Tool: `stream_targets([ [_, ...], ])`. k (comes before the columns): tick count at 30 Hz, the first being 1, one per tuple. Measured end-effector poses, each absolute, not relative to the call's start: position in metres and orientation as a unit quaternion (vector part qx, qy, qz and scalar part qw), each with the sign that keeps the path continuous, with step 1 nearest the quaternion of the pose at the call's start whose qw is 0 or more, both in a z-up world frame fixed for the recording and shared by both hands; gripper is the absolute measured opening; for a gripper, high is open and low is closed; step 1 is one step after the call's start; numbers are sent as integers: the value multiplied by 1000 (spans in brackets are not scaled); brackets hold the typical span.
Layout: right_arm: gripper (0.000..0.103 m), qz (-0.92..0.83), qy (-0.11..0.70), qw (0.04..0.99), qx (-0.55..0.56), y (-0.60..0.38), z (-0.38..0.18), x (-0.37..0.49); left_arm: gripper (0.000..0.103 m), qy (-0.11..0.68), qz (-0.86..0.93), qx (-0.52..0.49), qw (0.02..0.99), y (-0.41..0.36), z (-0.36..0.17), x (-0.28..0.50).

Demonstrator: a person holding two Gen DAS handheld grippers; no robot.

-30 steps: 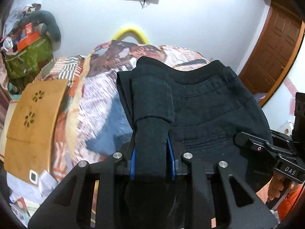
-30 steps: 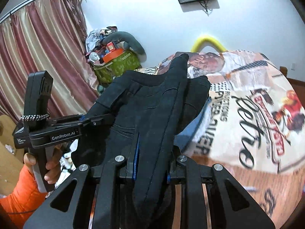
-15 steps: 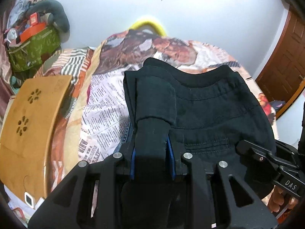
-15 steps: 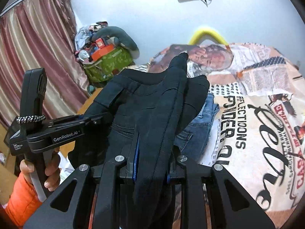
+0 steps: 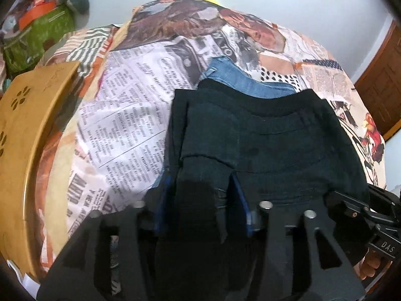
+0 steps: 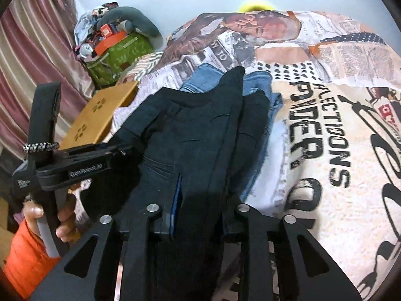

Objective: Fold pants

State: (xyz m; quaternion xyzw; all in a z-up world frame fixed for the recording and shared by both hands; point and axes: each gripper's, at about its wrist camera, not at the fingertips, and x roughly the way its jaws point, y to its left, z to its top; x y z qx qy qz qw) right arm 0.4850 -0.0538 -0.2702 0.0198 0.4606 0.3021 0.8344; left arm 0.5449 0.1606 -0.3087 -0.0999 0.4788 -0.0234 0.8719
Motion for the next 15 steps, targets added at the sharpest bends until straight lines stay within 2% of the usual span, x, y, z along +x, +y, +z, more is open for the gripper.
stream_targets([
  [2, 28, 292, 463, 837, 25, -61, -271, 481, 61, 477, -16, -101, 873, 165, -306, 540],
  [4, 36, 277, 466, 839, 35, -68, -271, 480, 62, 476, -2, -100, 874, 169, -300, 532],
  [7, 41, 264, 465, 844, 44, -79, -263, 471, 62, 471, 12, -96, 877, 176, -285, 517],
  [15, 41, 271, 410, 867, 85, -108, -193, 426, 62, 428, 33, -67, 901, 176, -207, 451],
])
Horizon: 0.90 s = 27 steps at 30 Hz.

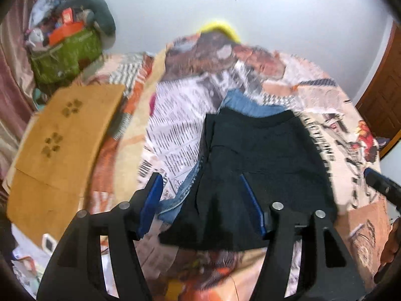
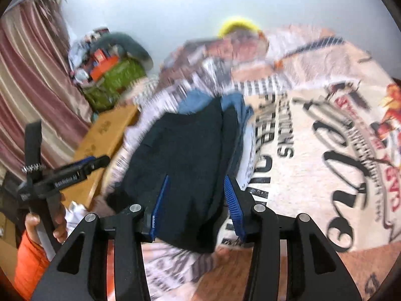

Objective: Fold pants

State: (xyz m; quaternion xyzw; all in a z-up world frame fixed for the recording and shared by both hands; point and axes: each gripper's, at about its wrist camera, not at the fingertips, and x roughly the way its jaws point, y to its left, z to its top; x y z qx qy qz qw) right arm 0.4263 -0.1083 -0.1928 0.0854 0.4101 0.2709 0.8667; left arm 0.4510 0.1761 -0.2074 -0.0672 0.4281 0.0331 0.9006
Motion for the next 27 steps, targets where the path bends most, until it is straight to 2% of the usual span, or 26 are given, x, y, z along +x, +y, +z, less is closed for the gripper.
stream_targets([
  [7, 41, 274, 321, 905, 60, -122, -105, 353, 62, 351, 25, -25, 936, 143, -110, 368],
  [14, 41, 287, 225, 931, 32, -130, -41, 273, 62, 252, 8, -4, 968, 104, -28, 269],
  [20, 41, 292, 145, 945, 37, -140, -2, 202, 62, 178, 8, -2, 984, 84, 11, 189],
  [27, 41, 284, 82, 955, 13, -139, 11, 134, 62, 106, 19, 2, 994, 67, 28, 116],
])
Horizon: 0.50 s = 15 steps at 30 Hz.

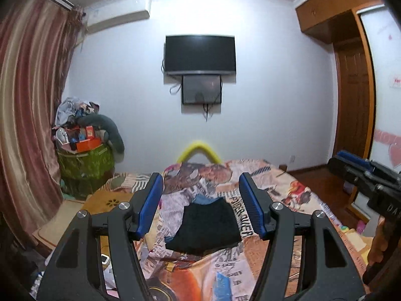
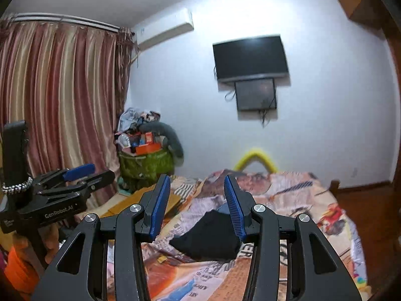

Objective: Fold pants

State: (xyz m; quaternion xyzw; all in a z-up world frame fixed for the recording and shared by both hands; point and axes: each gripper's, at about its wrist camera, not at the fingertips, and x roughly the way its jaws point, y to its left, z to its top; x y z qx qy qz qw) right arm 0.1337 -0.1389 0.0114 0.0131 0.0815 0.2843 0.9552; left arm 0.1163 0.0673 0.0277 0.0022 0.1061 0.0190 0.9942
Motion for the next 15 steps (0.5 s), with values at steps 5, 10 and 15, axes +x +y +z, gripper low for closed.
stream_targets([
  [5, 47, 270, 80, 959, 3, -138, 8, 117, 75, 93, 19, -7, 995, 61, 25, 94],
  [10, 81, 252, 75, 965, 0, -138, 8, 110, 97, 89, 18, -10, 996, 61, 20, 83],
  [15, 103, 237, 73, 969, 5, -141, 7, 108, 103, 87, 20, -17, 996, 63, 18, 79],
])
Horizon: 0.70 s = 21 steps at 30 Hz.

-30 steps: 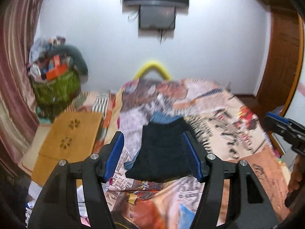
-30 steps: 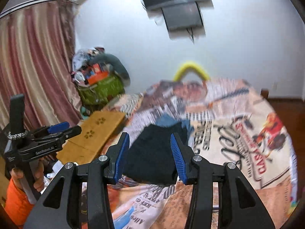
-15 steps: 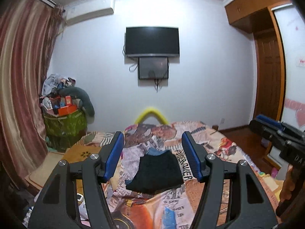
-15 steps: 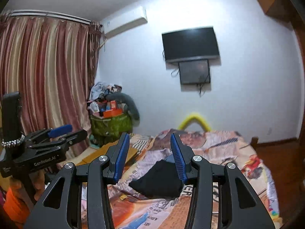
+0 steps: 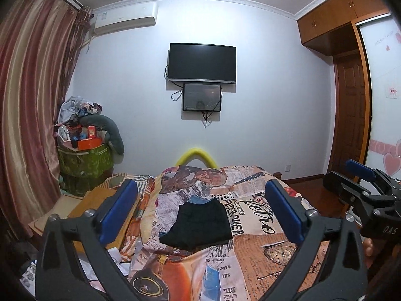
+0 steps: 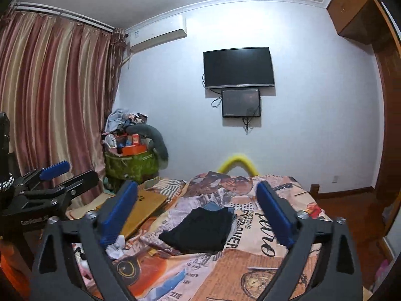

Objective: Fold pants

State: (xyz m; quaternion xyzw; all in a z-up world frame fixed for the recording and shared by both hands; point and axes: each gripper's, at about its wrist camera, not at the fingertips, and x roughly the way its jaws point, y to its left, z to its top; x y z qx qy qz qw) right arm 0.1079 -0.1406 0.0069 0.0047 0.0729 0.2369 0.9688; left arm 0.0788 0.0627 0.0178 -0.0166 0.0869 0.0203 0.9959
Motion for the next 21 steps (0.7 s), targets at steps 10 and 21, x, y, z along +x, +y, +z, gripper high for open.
stream_targets([
  [10, 103, 231, 84, 969, 10, -142, -4, 103, 103, 90, 17, -16, 996, 61, 15, 78],
  [21, 103, 227, 95, 969, 16, -146, -7, 103, 103, 98, 21, -12, 995, 59, 8, 87],
])
